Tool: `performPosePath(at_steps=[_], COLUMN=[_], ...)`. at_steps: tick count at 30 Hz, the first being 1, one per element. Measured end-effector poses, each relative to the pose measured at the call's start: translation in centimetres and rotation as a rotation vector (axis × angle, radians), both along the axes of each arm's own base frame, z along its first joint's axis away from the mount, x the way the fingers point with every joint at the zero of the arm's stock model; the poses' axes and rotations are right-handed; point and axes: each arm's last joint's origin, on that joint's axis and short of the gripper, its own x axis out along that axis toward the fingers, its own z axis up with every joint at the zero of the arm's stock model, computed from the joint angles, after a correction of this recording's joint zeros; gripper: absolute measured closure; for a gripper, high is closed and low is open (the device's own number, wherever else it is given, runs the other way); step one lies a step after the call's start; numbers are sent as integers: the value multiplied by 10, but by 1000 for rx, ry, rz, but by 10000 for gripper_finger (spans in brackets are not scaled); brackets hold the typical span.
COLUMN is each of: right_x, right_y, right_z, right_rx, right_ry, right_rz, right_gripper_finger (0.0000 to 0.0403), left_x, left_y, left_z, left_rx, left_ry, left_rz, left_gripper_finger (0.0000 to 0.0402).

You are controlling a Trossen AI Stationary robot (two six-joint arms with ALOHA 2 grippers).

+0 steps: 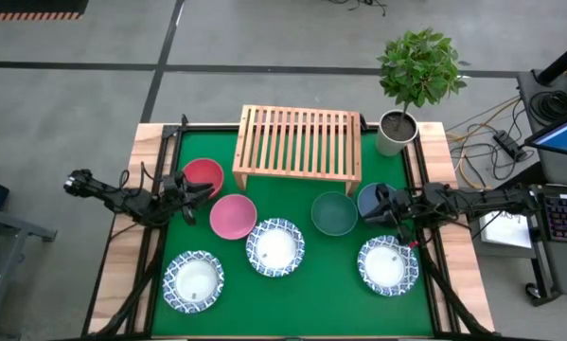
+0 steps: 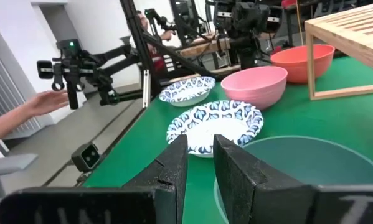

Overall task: Place and stack bowls onto a shelf
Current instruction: Put the pink bowl on the shelf

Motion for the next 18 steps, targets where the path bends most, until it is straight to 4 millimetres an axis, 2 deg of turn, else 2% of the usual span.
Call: performPosePath(at_steps=[8, 13, 18], right_x=[0, 1, 0], right_y=[-1, -5, -8], right_z=[2, 4, 17], right_rx=[-34, -31, -31], right_ry=[-29, -41, -171], right_rz=[-31, -184, -277], right_gripper_finger=[335, 335, 335], left_x=[0, 0, -2], left_y=[0, 0, 1], left_z=[0, 2, 11], left_rx=[0, -11, -72], left_ry=[0, -21, -128], left_rz=[0, 0, -3], left_gripper_finger=[324, 324, 324])
